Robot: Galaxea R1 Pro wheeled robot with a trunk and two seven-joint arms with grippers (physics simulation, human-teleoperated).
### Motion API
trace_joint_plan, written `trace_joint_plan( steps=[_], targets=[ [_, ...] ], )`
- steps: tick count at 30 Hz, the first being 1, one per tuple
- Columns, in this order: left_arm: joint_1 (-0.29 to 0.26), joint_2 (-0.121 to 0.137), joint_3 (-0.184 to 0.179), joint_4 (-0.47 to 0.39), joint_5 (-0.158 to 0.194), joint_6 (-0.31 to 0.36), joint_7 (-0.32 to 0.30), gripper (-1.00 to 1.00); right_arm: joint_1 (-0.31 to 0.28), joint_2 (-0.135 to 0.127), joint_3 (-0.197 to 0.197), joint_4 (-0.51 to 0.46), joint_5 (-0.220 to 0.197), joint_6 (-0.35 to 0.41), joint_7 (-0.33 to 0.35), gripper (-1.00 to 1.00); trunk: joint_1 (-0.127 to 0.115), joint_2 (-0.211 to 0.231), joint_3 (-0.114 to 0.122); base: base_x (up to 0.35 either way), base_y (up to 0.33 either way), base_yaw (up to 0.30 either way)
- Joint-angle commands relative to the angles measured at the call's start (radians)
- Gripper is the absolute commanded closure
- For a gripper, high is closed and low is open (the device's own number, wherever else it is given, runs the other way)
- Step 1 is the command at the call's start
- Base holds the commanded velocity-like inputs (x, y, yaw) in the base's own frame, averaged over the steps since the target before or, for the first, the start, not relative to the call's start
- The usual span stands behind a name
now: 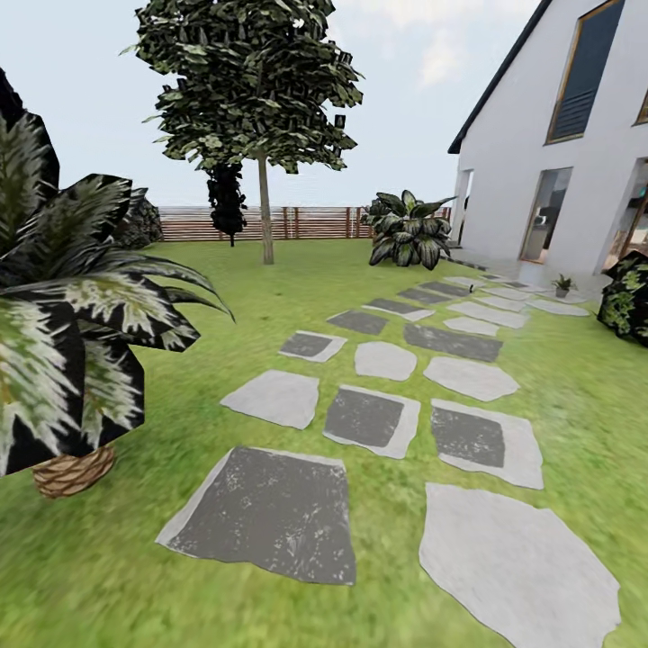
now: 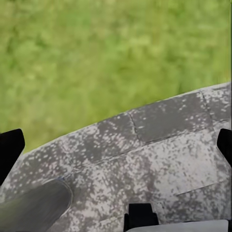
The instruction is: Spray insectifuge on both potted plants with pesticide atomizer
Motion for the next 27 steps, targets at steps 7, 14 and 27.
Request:
trace_joint_plan(
  steps=[7,14,27],
  targets=[
    [-0.001,0.001,0.003,0.001,-0.005,-0.003,0.000,-1.00,-0.001,0.002,0.000,0.018,-0.001,-0.004,0.000,-1.00,0.001,0.000,-0.001,0.293,-0.151,0.000],
    [-0.001,-0.001,0.000,0.001,-0.007,-0.003,0.000,-1.00,-0.001,0.002,0.001,0.019,-0.001,-0.004,0.000,-1.00,0.001,0.000,-0.001,0.282,-0.165,0.000],
    [-0.001,0.000,0.000,0.001,-0.007,-0.003,0.000,-1.00,-0.001,0.002,0.001,0.019,-0.001,-0.004,0.000,-1.00,0.001,0.000,-0.001,0.281,-0.166,0.000]
  ],
)
